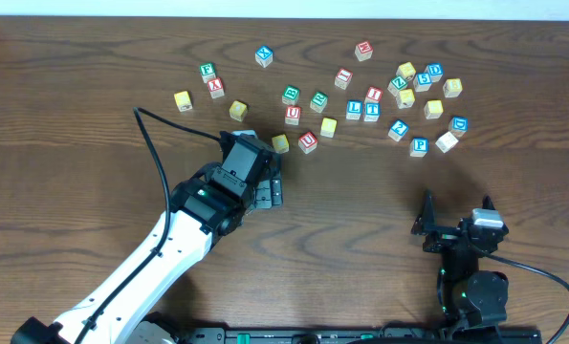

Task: Spell out NEURIPS
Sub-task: 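Move the left gripper up to the red-lettered U block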

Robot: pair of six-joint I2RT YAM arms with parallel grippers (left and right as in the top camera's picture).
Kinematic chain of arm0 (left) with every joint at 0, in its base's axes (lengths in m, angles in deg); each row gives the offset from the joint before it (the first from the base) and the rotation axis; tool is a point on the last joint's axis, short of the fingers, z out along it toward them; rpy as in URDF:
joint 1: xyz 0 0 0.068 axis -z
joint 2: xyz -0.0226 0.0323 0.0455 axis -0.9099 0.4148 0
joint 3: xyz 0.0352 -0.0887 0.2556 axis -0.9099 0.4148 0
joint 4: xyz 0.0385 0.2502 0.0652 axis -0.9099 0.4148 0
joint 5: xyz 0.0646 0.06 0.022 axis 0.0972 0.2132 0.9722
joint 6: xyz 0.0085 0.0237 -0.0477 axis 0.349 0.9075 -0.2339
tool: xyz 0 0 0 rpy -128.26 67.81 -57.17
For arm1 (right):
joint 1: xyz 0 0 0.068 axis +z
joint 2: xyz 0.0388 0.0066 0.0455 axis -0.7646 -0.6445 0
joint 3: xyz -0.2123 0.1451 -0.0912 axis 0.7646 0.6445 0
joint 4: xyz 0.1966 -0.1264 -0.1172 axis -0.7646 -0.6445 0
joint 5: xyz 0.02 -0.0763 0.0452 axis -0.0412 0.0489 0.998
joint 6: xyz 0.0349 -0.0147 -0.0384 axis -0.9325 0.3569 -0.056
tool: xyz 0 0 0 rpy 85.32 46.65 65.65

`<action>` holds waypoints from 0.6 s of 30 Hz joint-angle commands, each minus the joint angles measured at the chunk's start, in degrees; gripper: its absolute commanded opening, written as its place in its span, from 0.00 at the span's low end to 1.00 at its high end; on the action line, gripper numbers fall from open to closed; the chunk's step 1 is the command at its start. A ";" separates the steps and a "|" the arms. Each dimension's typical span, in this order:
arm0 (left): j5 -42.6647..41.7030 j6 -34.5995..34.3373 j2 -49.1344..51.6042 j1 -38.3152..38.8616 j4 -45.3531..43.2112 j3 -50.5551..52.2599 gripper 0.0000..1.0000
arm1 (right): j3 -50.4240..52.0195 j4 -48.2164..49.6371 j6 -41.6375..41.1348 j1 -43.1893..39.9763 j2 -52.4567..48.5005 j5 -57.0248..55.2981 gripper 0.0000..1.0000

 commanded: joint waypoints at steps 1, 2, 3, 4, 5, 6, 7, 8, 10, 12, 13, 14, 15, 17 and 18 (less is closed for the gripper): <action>-2.25 -2.08 -0.33 -0.24 0.52 -0.90 0.90 | 0.07 -0.26 0.48 0.07 -0.13 -0.09 0.99; -2.25 -2.67 -0.15 -0.24 0.98 -1.49 0.90 | 0.07 -0.26 0.48 0.07 -0.13 -0.09 0.99; -2.23 -3.34 0.02 -0.24 1.38 -2.10 0.90 | 0.07 -0.26 0.48 0.07 -0.13 -0.09 0.99; -2.25 -4.09 0.39 -0.24 1.81 -2.99 0.90 | 0.07 -0.26 0.48 0.07 -0.13 -0.09 0.99; -2.25 -4.83 0.85 -0.22 2.32 -4.04 0.90 | 0.07 -0.26 0.48 0.07 -0.13 -0.09 0.99; -2.25 -5.05 1.31 -0.22 2.75 -5.09 0.90 | 0.07 -0.26 0.48 0.07 -0.13 -0.09 0.99; -2.25 -5.05 2.08 -0.17 3.28 -6.43 0.90 | 0.07 -0.26 0.48 0.07 -0.13 -0.09 0.99; -2.25 -5.25 2.80 -0.17 3.87 -7.74 0.90 | 0.07 -0.26 0.48 0.07 -0.13 -0.09 0.99; -2.25 -5.51 5.09 -0.15 5.66 -11.10 0.90 | 0.07 -0.26 0.48 0.07 -0.13 -0.09 0.99; -2.25 -5.51 8.46 0.00 8.02 -15.34 0.90 | 0.07 -0.26 0.48 0.07 -0.13 -0.09 0.99; -2.23 -5.51 10.25 0.17 9.09 -17.38 0.91 | 0.07 -0.26 0.48 0.07 -0.13 -0.09 0.99; -2.23 -5.75 12.07 0.33 10.08 -19.34 0.91 | 0.07 -0.26 0.48 0.07 -0.13 -0.09 0.99; -2.23 -6.58 14.27 0.44 11.15 -21.68 0.91 | 0.07 -0.26 0.48 0.07 -0.13 -0.09 0.99; -2.23 -8.79 18.23 0.74 12.48 -25.59 0.90 | 0.07 -0.26 0.48 0.07 -0.13 -0.07 0.99; -2.25 -10.12 20.28 0.81 12.87 -27.54 0.91 | 0.07 -0.26 0.48 0.07 -0.13 -0.07 0.99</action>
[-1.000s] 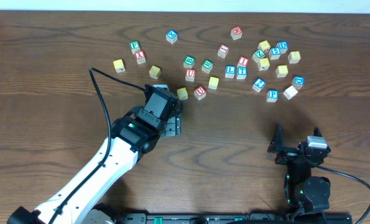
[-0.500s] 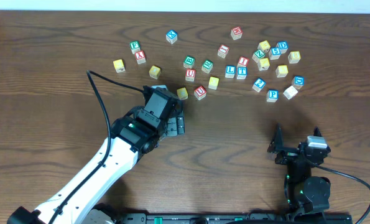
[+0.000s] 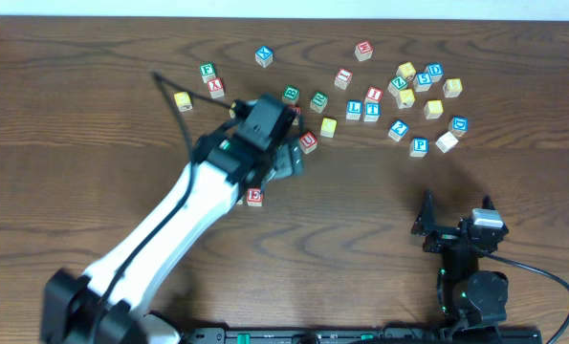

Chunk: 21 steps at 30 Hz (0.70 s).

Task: Spell out NEURIPS
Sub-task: 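Move the left gripper up to the red-lettered U block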

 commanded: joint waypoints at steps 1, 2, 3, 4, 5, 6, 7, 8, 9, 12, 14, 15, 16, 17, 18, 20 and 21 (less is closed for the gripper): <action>-0.35 -5.11 6.60 0.46 1.44 -6.54 0.91 | 0.09 -0.24 0.48 0.07 -0.02 -0.09 0.99; -0.70 -6.43 8.50 0.57 1.60 -8.24 0.91 | 0.09 -0.24 0.48 0.07 -0.02 -0.11 0.99; -1.29 -7.32 9.97 0.63 1.60 -9.51 0.91 | 0.09 -0.24 0.48 0.07 -0.02 -0.11 0.99; -2.21 -7.76 11.41 0.68 1.62 -10.78 0.91 | 0.09 -0.24 0.48 0.07 -0.02 -0.11 0.99; -3.56 -7.78 13.05 0.83 1.60 -12.28 0.91 | 0.09 -0.24 0.48 0.07 -0.02 -0.11 0.99; -4.31 -8.20 14.71 1.11 1.84 -13.77 0.91 | 0.09 -0.24 0.48 0.07 -0.02 -0.11 0.99; -4.42 -8.98 16.06 1.44 2.43 -15.10 0.91 | 0.09 -0.24 0.48 0.07 -0.02 -0.11 0.99; -4.39 -9.62 17.81 1.88 3.15 -16.72 0.91 | 0.09 -0.24 0.48 0.07 -0.02 -0.11 0.99; -4.44 -9.88 18.82 2.21 3.39 -17.59 0.91 | 0.09 -0.24 0.48 0.07 -0.02 -0.11 0.99; -4.35 -11.21 22.69 3.82 4.15 -20.96 0.91 | 0.09 -0.24 0.48 0.07 -0.02 -0.11 0.99; -4.11 -12.81 24.63 4.72 4.13 -22.29 0.91 | 0.09 -0.24 0.48 0.07 -0.02 -0.11 0.99; -3.82 -13.84 25.51 5.11 3.91 -22.69 0.91 | 0.09 -0.24 0.48 0.07 -0.02 -0.11 0.99; -3.45 -14.78 26.14 5.49 3.76 -22.95 0.91 | 0.09 -0.24 0.46 0.07 -0.02 -0.11 0.99; -3.26 -15.30 27.08 5.97 3.08 -23.06 0.91 | 0.09 -0.24 0.48 0.07 -0.02 -0.11 0.99; -3.26 -15.52 27.54 6.19 2.73 -23.06 0.91 | 0.09 -0.24 0.48 0.07 -0.02 -0.11 0.99; -2.08 -17.49 28.81 6.51 2.49 -23.06 0.91 | 0.09 -0.24 0.48 0.07 -0.02 -0.11 0.99; -1.29 -18.16 29.05 6.51 2.51 -23.06 0.91 | 0.09 -0.24 0.48 0.07 -0.02 -0.11 0.99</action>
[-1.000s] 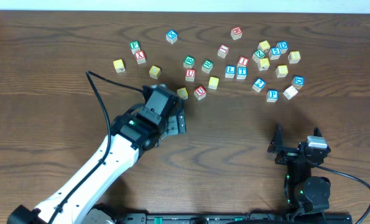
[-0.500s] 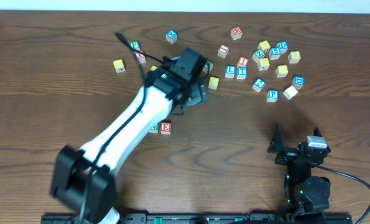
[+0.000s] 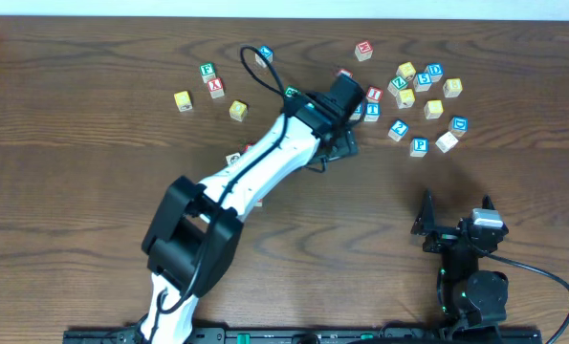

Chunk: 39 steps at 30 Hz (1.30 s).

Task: Spell out NEURIPS
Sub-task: 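Move the left gripper up to the red-lettered U block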

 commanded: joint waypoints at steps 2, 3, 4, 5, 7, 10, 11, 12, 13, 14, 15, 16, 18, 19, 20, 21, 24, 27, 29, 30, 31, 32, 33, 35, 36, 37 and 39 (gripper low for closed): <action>4.09 -5.88 1.90 0.02 0.04 -1.60 0.91 | 0.09 -0.26 0.48 0.07 0.09 -0.09 0.99; 4.90 -6.86 1.90 -0.09 0.00 -1.60 0.91 | 0.09 -0.26 0.48 0.07 0.09 -0.09 0.99; 5.40 -7.61 1.90 -0.09 -0.07 -1.60 0.91 | 0.09 -0.26 0.48 0.07 0.09 -0.09 0.99; 6.27 -8.70 1.90 -0.09 -0.11 -1.60 0.91 | 0.09 -0.26 0.48 0.07 0.09 -0.07 0.99; 7.78 -10.14 1.90 -0.09 -0.09 -1.60 0.91 | 0.09 -0.26 0.48 0.07 0.09 -0.09 0.99; 8.26 -10.64 2.01 -0.09 -0.31 -1.60 0.91 | 0.09 -0.26 0.48 0.07 0.09 -0.07 0.99; 8.28 -10.93 2.10 -0.09 -0.33 -1.60 0.91 | 0.09 -0.26 0.48 0.07 0.09 -0.09 0.99; 8.28 -11.28 2.23 -0.15 -0.55 -1.60 0.91 | 0.09 -0.26 0.48 0.07 0.09 -0.09 0.99; 8.26 -11.56 2.40 -0.22 -0.79 -1.57 0.91 | 0.09 -0.26 0.48 0.07 0.09 -0.09 0.99; 8.26 -11.67 2.67 -0.31 -1.18 -1.57 0.91 | 0.09 -0.26 0.48 0.07 0.09 -0.07 0.99; 8.26 -11.72 3.04 -0.39 -1.68 -1.57 0.91 | 0.09 -0.26 0.46 0.07 0.09 -0.09 0.99; 8.26 -11.69 3.34 -0.46 -2.08 -1.57 0.91 | 0.09 -0.26 0.48 0.07 0.09 -0.09 0.99; 8.26 -11.82 3.93 -0.57 -2.69 -1.57 0.91 | 0.09 -0.26 0.48 0.07 0.09 -0.09 0.99; 8.26 -12.59 4.33 -0.68 -2.84 -1.57 0.91 | 0.09 -0.26 0.48 0.07 0.09 -0.09 0.99; 8.26 -13.49 4.68 -0.79 -2.89 -1.57 0.91 | 0.09 -0.26 0.48 0.07 0.09 -0.09 0.99; 8.26 -14.29 5.11 -0.94 -2.89 -1.57 0.90 | 0.09 -0.26 0.48 0.07 0.09 -0.07 0.99; 8.24 -15.61 6.23 -1.40 -3.13 -1.57 0.89 | 0.09 -0.26 0.48 0.07 0.09 -0.09 0.99; 8.24 -15.56 6.60 -1.84 -3.50 -1.57 0.87 | 0.09 -0.26 0.48 0.07 0.09 -0.09 0.99; 8.24 -15.54 6.60 -2.05 -3.93 -1.57 0.81 | 0.09 -0.26 0.48 0.07 0.09 -0.09 0.99; 8.24 -15.54 6.60 -2.19 -4.20 -1.57 0.77 | 0.09 -0.26 0.48 0.07 0.09 -0.09 0.99; 8.26 -15.54 6.60 -2.23 -4.46 -1.57 0.73 | 0.09 -0.26 0.48 0.07 0.09 -0.09 0.99; 8.26 -15.52 6.60 -2.25 -4.63 -1.57 0.73 | 0.09 -0.26 0.48 0.07 0.09 -0.09 0.99; 8.28 -15.52 6.60 -2.27 -4.92 -1.57 0.73 | 0.09 -0.26 0.48 0.07 0.09 -0.09 0.99; 8.28 -15.50 6.60 -2.29 -5.33 -1.55 0.73 | 0.09 -0.26 0.48 0.07 0.09 -0.09 0.99; 8.28 -15.52 6.60 -2.29 -5.60 -1.49 0.72 | 0.09 -0.26 0.48 0.07 0.09 -0.07 0.99; 8.28 -15.52 6.60 -2.29 -5.75 -1.46 0.73 | 0.09 -0.26 0.48 0.07 0.09 -0.09 0.99; 8.31 -15.52 6.62 -2.29 -6.23 -1.27 0.73 | 0.09 -0.26 0.48 0.07 0.09 -0.09 0.99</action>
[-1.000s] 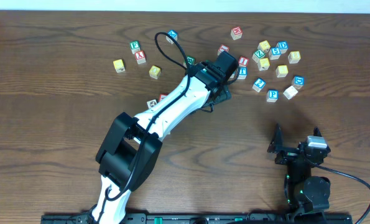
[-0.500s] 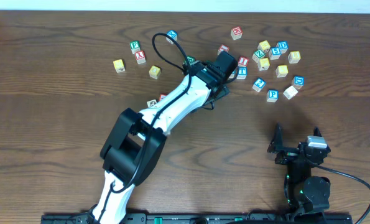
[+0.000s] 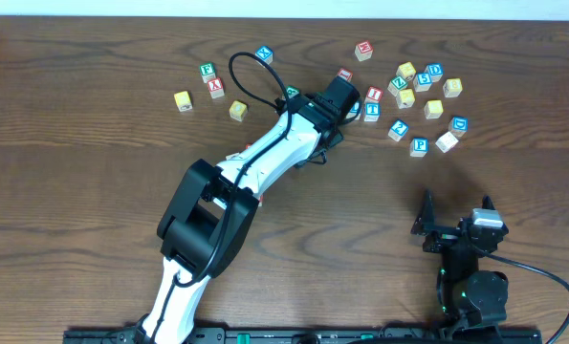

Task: Spell out NEURIPS
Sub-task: 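Move the left gripper up to the red-lettered U block, then lower the left gripper and close it on the red U block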

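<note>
Letter blocks lie scattered across the far side of the table. Among them are a blue P (image 3: 418, 146), a red I (image 3: 374, 95), a blue T (image 3: 371, 111) and a green block (image 3: 291, 93). My left arm reaches far across to the middle of this scatter. Its gripper (image 3: 330, 119) sits over the blocks there and hides them. I cannot see how its jaws stand. My right gripper (image 3: 454, 212) rests open near the front right, holding nothing.
At the far left sit a green F (image 3: 207, 70), a red X (image 3: 216, 88) and two yellow blocks (image 3: 182, 99). At the far right is a dense cluster of yellow and blue blocks (image 3: 433, 88). The left arm's cable (image 3: 238, 76) loops over the table.
The left gripper has shifted a little farther back and left within the block scatter, and the arm's elbow has folded closer. The right arm has not moved.
My left gripper was low at the table's middle left. Then a red E block lay on the table there, with the gripper farther back by a red U. Then the arm reached into the middle of the scatter, where it stays now.
</note>
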Robot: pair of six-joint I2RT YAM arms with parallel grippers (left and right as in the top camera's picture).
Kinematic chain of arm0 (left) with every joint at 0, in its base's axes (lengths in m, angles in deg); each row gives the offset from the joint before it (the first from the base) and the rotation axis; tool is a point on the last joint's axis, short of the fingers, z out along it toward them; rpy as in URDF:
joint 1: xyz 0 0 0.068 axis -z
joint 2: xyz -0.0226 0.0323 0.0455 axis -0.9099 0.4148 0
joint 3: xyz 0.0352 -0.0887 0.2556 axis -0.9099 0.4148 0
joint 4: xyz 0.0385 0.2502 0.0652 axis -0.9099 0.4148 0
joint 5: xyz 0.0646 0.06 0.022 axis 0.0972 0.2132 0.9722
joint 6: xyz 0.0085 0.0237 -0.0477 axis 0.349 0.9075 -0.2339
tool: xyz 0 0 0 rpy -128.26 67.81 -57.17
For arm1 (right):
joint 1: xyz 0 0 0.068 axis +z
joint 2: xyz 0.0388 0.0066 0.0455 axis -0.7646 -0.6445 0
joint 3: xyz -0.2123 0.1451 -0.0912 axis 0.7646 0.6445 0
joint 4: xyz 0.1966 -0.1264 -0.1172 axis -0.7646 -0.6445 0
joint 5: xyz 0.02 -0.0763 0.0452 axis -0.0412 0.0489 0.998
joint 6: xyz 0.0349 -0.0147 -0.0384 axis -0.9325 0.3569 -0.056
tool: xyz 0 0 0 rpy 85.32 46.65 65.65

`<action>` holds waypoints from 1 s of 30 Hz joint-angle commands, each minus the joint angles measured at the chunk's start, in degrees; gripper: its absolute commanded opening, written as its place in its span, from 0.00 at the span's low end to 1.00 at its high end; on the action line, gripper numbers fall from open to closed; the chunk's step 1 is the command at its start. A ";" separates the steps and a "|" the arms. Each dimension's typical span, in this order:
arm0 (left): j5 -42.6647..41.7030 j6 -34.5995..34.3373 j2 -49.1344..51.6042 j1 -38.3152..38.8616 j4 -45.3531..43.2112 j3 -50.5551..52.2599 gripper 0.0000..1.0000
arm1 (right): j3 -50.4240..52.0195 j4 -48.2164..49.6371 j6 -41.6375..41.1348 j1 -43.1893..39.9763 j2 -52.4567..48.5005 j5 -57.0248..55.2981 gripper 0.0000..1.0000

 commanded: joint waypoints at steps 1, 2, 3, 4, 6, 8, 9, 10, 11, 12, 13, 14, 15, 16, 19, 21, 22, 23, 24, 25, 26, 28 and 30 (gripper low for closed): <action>0.98 -0.48 0.35 -0.26 -0.57 -0.90 0.73 | 0.09 -0.26 0.48 0.07 0.09 -0.09 0.99; 0.98 -0.46 0.35 -0.26 -0.87 -0.70 0.73 | 0.09 -0.26 0.48 0.07 0.09 -0.09 0.99; 1.01 -0.46 0.35 -0.26 -1.11 -0.48 0.73 | 0.09 -0.26 0.48 0.07 0.09 -0.09 0.99; 1.16 -0.46 0.48 -0.28 -1.25 -0.44 0.73 | 0.09 -0.26 0.48 0.07 0.09 -0.09 0.99; 1.18 -0.48 0.92 -0.33 -1.29 -0.44 0.73 | 0.09 -0.26 0.48 0.07 0.09 -0.09 0.99; 1.16 -0.46 1.36 -0.42 -1.27 -0.42 0.72 | 0.09 -0.26 0.48 0.07 0.09 -0.07 0.99; 1.14 -0.46 1.64 -0.42 -1.27 -0.42 0.73 | 0.09 -0.26 0.48 0.07 0.09 -0.09 0.99; 1.14 -0.46 1.86 -0.42 -1.27 -0.42 0.72 | 0.09 -0.26 0.46 0.07 0.09 -0.09 0.99; 1.14 -0.46 1.95 -0.42 -1.27 -0.42 0.73 | 0.09 -0.26 0.48 0.07 0.09 -0.09 0.99; 1.14 -0.46 2.10 -0.42 -1.27 -0.42 0.72 | 0.09 -0.26 0.48 0.07 0.09 -0.09 0.99; 1.14 -0.46 2.16 -0.42 -1.27 -0.42 0.72 | 0.09 -0.26 0.48 0.07 0.09 -0.09 0.99; 1.16 -0.46 2.16 -0.42 -1.27 -0.42 0.73 | 0.09 -0.26 0.48 0.07 0.09 -0.09 0.99; 1.18 -0.46 2.16 -0.42 -1.29 -0.42 0.73 | 0.09 -0.26 0.48 0.07 0.09 -0.09 0.99; 1.20 -0.46 2.16 -0.42 -1.29 -0.42 0.72 | 0.09 -0.26 0.48 0.07 0.09 -0.09 0.99; 1.51 -0.46 2.29 -0.59 -1.29 -0.42 0.72 | 0.09 -0.26 0.48 0.07 0.09 -0.09 0.99; 2.05 -0.44 2.60 -0.63 -1.27 -0.42 0.72 | 0.09 -0.26 0.46 0.07 0.09 -0.09 0.99; 2.03 -0.46 2.80 -0.66 -1.27 -0.42 0.72 | 0.09 -0.26 0.48 0.07 0.09 -0.09 0.99; 2.03 -0.46 3.02 -0.70 -1.27 -0.42 0.72 | 0.09 -0.26 0.48 0.07 0.09 -0.09 0.99; 2.03 -0.44 3.17 -0.70 -1.25 -0.42 0.72 | 0.09 -0.26 0.48 0.07 0.09 -0.09 0.99; 2.03 -0.44 3.28 -0.70 -1.27 -0.42 0.72 | 0.09 -0.26 0.48 0.07 0.09 -0.09 0.99; 2.03 -0.46 3.32 -0.68 -1.27 -0.42 0.72 | 0.09 -0.26 0.48 0.07 0.09 -0.07 0.99; 2.05 -0.46 3.34 -0.70 -1.29 -0.42 0.73 | 0.09 -0.26 0.46 0.07 0.09 -0.09 0.99; 2.08 -0.46 3.34 -0.81 -1.31 -0.42 0.72 | 0.09 -0.26 0.48 0.07 0.09 -0.07 0.99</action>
